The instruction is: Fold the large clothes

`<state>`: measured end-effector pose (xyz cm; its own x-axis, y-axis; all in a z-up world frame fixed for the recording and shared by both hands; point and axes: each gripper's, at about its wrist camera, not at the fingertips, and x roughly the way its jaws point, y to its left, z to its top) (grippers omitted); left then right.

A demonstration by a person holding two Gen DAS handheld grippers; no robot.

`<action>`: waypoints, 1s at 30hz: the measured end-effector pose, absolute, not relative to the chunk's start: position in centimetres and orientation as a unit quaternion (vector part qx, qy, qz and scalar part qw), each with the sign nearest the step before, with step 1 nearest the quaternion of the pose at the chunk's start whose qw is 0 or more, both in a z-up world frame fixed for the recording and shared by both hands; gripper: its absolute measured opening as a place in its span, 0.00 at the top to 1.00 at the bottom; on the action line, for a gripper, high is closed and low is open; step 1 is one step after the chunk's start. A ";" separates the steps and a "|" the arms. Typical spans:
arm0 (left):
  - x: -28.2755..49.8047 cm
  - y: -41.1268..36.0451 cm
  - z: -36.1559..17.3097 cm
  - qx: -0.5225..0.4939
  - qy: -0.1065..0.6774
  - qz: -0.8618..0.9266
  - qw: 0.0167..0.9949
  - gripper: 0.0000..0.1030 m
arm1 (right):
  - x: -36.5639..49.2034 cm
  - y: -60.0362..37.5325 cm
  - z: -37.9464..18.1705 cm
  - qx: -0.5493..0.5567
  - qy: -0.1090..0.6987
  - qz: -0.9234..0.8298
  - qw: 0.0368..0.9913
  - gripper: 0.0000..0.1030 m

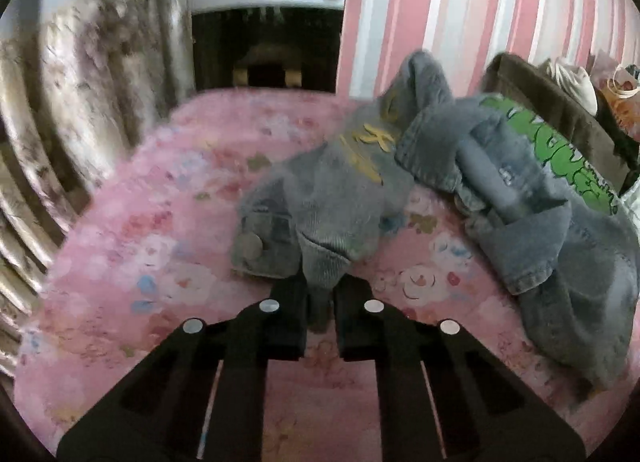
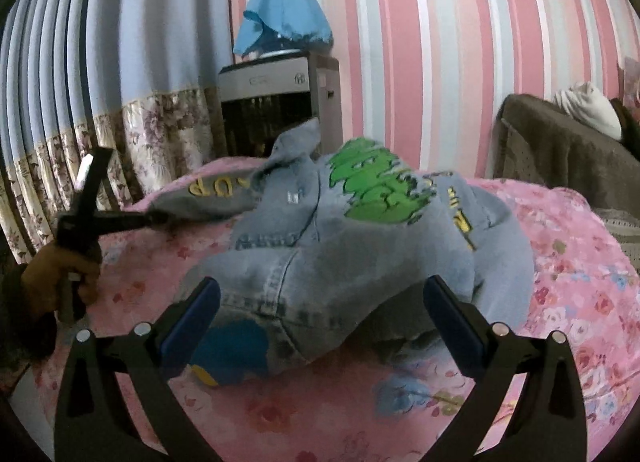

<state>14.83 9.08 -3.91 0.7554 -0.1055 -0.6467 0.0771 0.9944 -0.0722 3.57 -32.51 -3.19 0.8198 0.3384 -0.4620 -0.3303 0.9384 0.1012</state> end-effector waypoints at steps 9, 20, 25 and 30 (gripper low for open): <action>11.5 9.6 -2.4 -0.028 0.319 -0.053 0.946 0.94 | 6.4 -29.4 -5.9 -0.021 0.311 0.170 0.935 0.80; 7.2 11.3 4.6 -0.027 0.228 -0.036 0.973 0.96 | 4.6 -38.4 2.1 0.047 0.214 0.161 0.962 0.90; 3.3 12.0 10.3 -0.038 0.153 -0.015 0.987 0.96 | 2.2 -43.3 7.5 0.044 0.154 0.143 0.977 0.90; -1.8 13.8 16.3 -0.060 0.067 0.029 0.996 0.96 | -0.8 -47.7 11.8 0.062 0.107 0.134 0.983 0.90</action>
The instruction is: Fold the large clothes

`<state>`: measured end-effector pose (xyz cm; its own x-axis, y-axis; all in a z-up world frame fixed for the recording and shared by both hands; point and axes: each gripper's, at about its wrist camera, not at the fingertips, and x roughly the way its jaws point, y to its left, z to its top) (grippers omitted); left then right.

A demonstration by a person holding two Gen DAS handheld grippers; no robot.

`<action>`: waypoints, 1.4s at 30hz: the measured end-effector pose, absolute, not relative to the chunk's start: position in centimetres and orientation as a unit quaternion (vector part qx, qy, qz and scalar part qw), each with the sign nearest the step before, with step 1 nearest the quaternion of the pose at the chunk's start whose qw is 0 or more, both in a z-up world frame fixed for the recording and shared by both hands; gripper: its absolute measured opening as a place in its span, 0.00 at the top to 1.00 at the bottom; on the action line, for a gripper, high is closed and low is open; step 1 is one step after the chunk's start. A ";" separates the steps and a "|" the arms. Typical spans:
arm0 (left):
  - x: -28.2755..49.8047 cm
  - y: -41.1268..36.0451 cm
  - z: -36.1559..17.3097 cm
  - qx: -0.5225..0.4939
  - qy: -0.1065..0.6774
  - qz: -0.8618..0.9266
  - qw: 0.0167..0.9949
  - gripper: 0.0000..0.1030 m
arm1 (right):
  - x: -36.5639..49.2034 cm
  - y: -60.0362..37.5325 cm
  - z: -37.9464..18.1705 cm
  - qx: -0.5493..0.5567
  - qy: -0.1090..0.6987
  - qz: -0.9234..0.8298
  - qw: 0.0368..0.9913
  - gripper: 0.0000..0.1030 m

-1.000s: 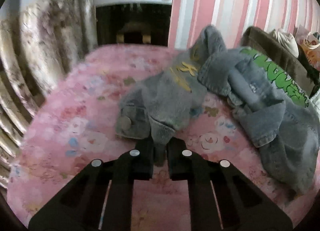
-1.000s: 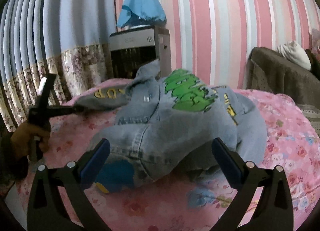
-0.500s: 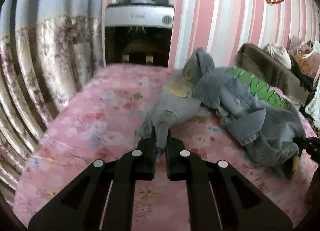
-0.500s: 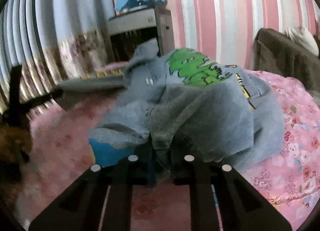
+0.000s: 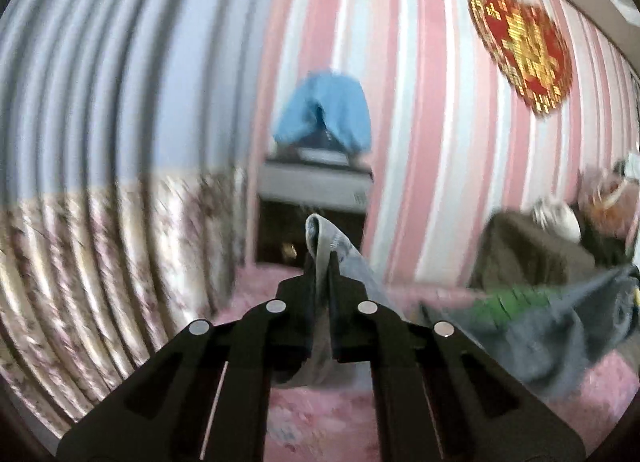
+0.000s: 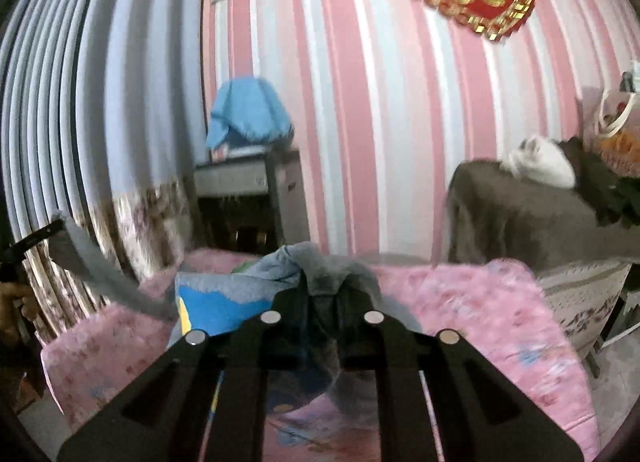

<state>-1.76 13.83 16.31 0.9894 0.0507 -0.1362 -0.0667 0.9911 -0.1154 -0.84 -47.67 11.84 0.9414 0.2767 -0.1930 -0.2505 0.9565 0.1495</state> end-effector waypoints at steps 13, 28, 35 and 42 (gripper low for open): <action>7.8 13.0 8.0 -0.021 0.208 0.083 0.974 0.95 | 7.7 -57.4 0.4 0.088 0.279 0.033 0.956 0.67; -0.2 9.4 6.2 -0.009 0.188 0.069 0.980 0.03 | -4.4 -60.6 5.2 0.095 0.149 0.057 0.983 0.05; -4.2 0.5 4.7 -0.018 0.205 -0.044 0.978 0.03 | -3.2 -54.2 -0.5 0.075 0.245 0.086 0.963 0.05; -2.0 -6.9 0.8 -0.037 0.263 -0.110 0.958 0.03 | -1.2 -53.0 -3.3 0.060 0.268 0.075 0.959 0.09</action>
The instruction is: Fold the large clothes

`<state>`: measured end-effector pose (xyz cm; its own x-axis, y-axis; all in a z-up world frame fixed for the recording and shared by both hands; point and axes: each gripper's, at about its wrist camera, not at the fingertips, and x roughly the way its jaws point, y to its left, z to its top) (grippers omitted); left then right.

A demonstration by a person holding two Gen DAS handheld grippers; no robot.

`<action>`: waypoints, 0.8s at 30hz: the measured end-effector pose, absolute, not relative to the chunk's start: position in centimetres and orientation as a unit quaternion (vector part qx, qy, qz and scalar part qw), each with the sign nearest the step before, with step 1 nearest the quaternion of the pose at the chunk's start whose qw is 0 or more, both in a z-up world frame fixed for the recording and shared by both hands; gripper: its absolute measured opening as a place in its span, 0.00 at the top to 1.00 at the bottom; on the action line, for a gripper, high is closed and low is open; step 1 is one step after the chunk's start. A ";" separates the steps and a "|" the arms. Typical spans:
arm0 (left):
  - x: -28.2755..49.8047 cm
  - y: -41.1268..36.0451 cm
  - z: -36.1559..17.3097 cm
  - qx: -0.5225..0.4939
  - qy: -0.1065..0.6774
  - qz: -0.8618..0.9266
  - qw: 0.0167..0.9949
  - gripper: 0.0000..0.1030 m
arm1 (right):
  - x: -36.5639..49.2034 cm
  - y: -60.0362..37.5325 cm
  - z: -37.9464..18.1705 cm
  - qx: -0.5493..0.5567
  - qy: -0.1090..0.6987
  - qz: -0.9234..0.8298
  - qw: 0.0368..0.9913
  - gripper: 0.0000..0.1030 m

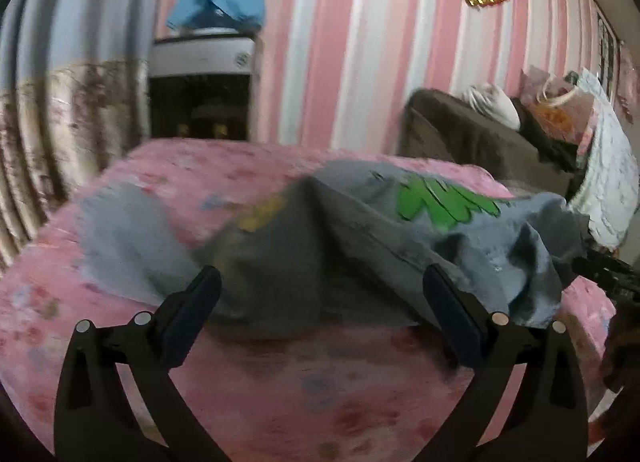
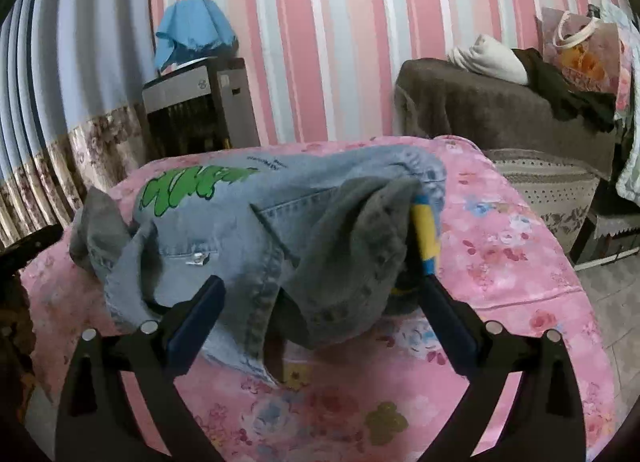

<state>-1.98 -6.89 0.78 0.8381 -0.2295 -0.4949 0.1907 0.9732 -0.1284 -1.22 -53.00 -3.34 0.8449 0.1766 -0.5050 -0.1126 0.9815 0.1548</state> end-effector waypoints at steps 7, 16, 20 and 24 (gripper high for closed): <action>1.5 -10.6 -0.4 -0.045 0.278 -0.142 0.949 0.03 | 1.5 -53.2 -5.1 0.071 0.294 0.083 0.949 0.60; 4.2 -10.4 -1.1 -0.060 0.285 -0.180 0.939 0.89 | -0.2 -53.7 -1.9 0.078 0.229 0.105 0.965 0.90; 1.8 -8.4 3.6 -0.062 0.217 -0.174 0.958 0.89 | -2.5 -53.6 2.5 0.072 0.166 0.118 0.976 0.90; -1.4 -6.0 10.0 -0.076 0.136 -0.171 0.973 0.90 | -5.6 -52.4 8.5 0.053 0.093 0.142 0.984 0.91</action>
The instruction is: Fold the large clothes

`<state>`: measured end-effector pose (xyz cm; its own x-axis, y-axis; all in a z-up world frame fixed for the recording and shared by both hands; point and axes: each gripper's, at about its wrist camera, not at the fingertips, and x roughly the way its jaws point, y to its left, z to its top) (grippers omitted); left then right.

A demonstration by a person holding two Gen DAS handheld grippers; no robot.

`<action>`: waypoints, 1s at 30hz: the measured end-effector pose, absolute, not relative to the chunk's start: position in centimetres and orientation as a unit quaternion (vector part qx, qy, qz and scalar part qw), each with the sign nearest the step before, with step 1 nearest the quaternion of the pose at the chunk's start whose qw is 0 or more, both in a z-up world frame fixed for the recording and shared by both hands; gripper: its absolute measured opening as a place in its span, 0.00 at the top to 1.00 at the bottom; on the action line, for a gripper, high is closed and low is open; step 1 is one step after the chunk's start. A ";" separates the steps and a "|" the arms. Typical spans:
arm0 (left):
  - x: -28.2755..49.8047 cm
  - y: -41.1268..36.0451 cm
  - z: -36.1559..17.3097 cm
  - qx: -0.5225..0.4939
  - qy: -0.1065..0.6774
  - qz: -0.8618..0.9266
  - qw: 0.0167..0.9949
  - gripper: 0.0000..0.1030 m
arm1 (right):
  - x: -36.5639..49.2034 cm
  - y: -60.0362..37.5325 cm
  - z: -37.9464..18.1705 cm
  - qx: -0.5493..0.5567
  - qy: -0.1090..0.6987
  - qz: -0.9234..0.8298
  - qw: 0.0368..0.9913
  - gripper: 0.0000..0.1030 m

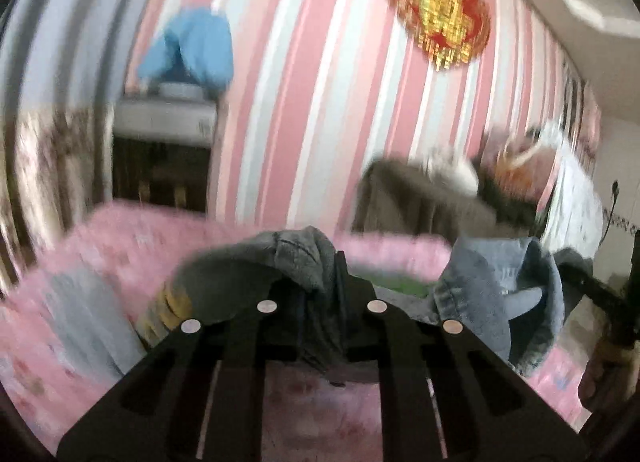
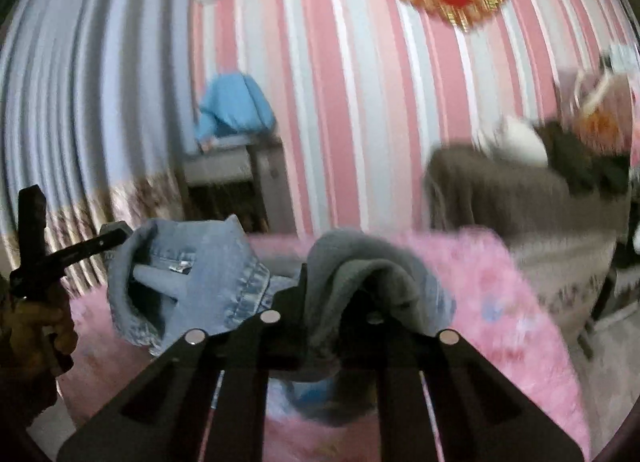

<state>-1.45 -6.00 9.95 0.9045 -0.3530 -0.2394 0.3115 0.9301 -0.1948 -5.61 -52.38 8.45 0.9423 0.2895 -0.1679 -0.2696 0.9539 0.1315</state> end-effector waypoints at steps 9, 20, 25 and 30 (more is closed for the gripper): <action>-8.4 -3.2 24.0 -0.103 -0.017 -0.178 0.978 0.89 | -10.5 -51.7 20.0 0.043 -0.055 0.181 0.981 0.91; 11.9 -8.1 21.1 -0.048 0.076 -0.133 0.987 0.88 | 13.3 -51.8 16.5 0.041 0.117 0.137 0.983 0.91; 24.8 -9.9 14.6 -0.020 0.159 -0.116 0.980 0.87 | 24.8 -51.8 10.8 0.029 0.200 0.122 0.972 0.91; 33.4 -11.4 10.2 0.002 0.207 -0.097 0.973 0.86 | 33.2 -51.3 6.9 0.017 0.259 0.094 0.961 0.91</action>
<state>33.36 -11.37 10.22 0.8953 -0.1882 -0.4038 0.1897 0.9812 -0.0367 33.20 -51.32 6.88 0.8481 0.1897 -0.4948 -0.1720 0.9817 0.0815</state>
